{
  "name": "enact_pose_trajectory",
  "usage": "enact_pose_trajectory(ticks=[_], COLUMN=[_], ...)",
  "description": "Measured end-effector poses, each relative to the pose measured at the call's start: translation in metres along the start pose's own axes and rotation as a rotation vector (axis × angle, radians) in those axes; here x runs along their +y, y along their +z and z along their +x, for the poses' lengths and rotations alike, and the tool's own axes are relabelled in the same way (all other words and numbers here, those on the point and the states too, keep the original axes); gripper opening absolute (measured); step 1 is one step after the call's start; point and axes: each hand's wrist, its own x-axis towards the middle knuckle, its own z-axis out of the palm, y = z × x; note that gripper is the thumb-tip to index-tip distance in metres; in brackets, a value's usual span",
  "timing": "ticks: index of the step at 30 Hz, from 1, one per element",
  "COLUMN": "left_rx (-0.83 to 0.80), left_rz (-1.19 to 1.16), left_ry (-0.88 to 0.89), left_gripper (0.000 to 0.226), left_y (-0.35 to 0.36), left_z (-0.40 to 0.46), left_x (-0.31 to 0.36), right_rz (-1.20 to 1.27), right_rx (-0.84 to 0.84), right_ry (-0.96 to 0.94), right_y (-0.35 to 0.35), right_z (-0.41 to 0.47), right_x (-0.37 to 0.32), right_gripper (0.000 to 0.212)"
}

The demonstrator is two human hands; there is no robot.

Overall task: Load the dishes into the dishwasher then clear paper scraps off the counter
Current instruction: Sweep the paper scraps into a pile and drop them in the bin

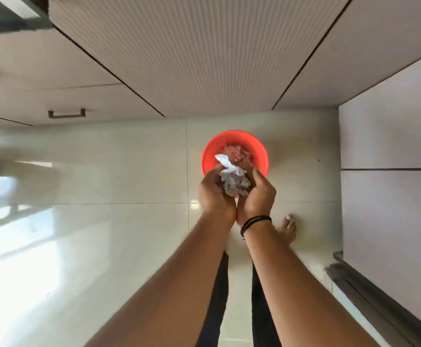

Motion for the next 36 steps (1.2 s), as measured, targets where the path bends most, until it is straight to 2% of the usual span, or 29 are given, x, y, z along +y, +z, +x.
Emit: enact_pose_trajectory(ticks=[3, 6, 10, 12, 14, 16, 19, 27, 30, 36], left_rx=[0.040, 0.097, 0.179, 0.217, 0.250, 0.251, 0.208, 0.090, 0.027, -0.114], left_rz=[0.018, 0.033, 0.074, 0.142, 0.215, 0.185, 0.188, 0.078, 0.087, 0.074], left_ry=[-0.018, -0.010, 0.005, 0.014, 0.018, 0.026, 0.041, 0.032, 0.030, 0.038], left_gripper=[0.025, 0.032, 0.040, 0.031, 0.044, 0.058, 0.057, 0.051, 0.048, 0.036], left_y=[-0.017, -0.019, -0.016, -0.015, -0.011, -0.007, -0.002, 0.046, 0.079, 0.164], left_z=[0.064, 0.114, 0.168, 0.177, 0.179, 0.177, 0.166, 0.068, -0.004, -0.182], left_x=[-0.020, -0.036, -0.059, -0.063, -0.064, -0.063, -0.062, -0.051, -0.043, -0.035], right_rz=[-0.074, -0.136, -0.179, -0.207, -0.220, -0.204, -0.208, -0.213, -0.229, -0.214], right_rx=[0.053, 0.062, 0.121, 0.135, 0.144, 0.134, 0.135, 0.013, -0.016, -0.069], right_ry=[0.023, 0.040, 0.030, 0.033, 0.046, 0.066, 0.068, 0.037, -0.070, -0.266], right_y=[-0.010, -0.015, -0.021, -0.025, -0.024, -0.024, -0.021, -0.008, -0.007, -0.004], right_z=[0.060, 0.117, 0.168, 0.185, 0.190, 0.191, 0.175, 0.081, 0.026, -0.106], right_x=[0.037, 0.061, 0.074, 0.076, 0.072, 0.067, 0.052, -0.036, -0.095, -0.240], right_gripper=[0.023, 0.028, 0.018, 0.021, 0.023, 0.028, 0.021, 0.030, 0.024, 0.028])
